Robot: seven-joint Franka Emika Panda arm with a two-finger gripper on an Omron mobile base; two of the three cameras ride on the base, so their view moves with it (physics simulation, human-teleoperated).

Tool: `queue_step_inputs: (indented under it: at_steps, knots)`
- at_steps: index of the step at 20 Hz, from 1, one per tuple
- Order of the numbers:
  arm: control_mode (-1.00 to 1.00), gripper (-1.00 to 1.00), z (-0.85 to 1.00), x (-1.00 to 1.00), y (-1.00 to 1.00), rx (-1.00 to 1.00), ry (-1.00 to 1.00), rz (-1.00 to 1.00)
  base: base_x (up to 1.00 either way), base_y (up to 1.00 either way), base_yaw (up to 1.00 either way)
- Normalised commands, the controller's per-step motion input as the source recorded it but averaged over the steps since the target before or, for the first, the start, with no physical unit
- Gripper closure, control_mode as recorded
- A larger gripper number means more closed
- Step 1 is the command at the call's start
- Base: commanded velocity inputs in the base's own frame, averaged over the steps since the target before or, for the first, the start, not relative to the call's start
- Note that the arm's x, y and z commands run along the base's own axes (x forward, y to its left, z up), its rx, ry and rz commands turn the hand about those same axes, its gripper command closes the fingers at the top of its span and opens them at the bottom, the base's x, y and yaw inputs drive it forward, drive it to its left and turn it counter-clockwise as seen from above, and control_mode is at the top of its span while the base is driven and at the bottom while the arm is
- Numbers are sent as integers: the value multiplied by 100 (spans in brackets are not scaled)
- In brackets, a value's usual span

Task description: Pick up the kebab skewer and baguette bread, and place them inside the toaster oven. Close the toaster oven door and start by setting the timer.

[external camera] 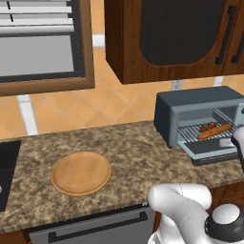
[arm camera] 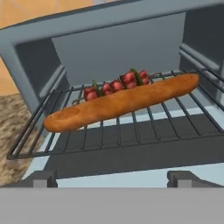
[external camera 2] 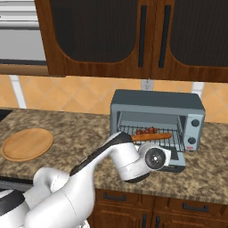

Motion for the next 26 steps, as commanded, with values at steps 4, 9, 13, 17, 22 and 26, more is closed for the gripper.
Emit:
queue_step_inputs:
  at_steps: [4,9,13,17,22,26]
  knots:
    - [-100,-100,-19,0,-3,-10,-17,9,0,0,0]
    - [-100,-100,-5,2,-6,-14,-16,6,0,0,0]
    - [-100,-100,0,0,-4,-13,-12,6,0,0,0]
    - [-100,-100,0,16,-1,0,-3,0,0,0,0]
    - [-100,-100,-6,24,-8,1,-1,0,0,0,0]
    - [-100,-100,-28,2,-22,7,0,0,0,0,0]
